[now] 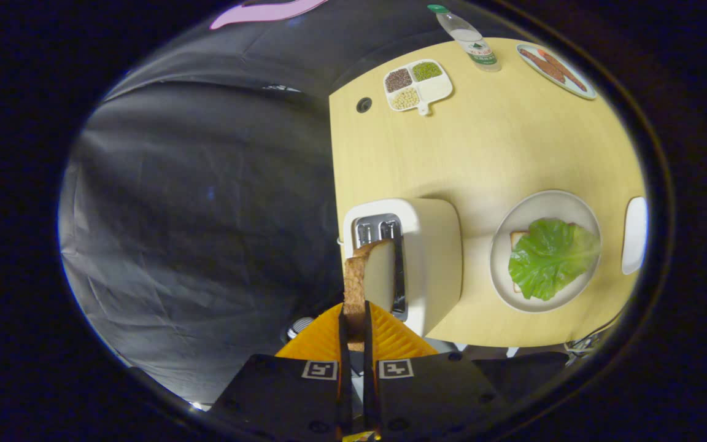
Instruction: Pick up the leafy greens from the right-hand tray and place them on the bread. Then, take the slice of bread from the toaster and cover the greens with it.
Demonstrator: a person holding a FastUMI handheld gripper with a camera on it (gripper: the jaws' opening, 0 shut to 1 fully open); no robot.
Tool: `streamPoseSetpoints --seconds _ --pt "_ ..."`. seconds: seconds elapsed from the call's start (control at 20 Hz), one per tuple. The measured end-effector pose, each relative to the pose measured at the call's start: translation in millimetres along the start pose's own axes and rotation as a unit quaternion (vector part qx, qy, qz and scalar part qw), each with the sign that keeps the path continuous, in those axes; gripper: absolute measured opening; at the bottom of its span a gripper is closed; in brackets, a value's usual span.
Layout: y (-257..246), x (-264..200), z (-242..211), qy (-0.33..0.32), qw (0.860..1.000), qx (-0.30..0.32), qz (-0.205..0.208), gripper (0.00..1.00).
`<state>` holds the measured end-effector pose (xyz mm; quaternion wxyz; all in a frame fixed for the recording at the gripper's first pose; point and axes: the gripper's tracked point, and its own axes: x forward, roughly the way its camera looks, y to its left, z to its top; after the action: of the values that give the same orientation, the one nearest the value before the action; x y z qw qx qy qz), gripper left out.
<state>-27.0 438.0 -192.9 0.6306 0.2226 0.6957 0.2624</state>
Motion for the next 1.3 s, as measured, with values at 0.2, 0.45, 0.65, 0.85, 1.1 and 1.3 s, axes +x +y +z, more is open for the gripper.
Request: streamPoseSetpoints --seconds 0.2,0.45,0.65,0.85,1.1,1.3 --pt "0.3 -35.4 5.2 -0.005 0.999 -0.003 0.054 0.10" --pt "-36.7 -71.6 8.3 -0.020 0.992 0.001 0.127 0.10" --pt "-98.3 -81.3 15.8 -0.047 0.990 -0.008 0.135 0.10" --pt "-157.9 -73.4 13.6 -0.047 0.992 -0.035 0.114 0.10" --pt "-194.7 -49.1 8.2 -0.030 0.993 -0.047 0.108 0.10" --pt "-222.5 -29.2 10.7 -0.016 0.995 -0.044 0.088 0.10"
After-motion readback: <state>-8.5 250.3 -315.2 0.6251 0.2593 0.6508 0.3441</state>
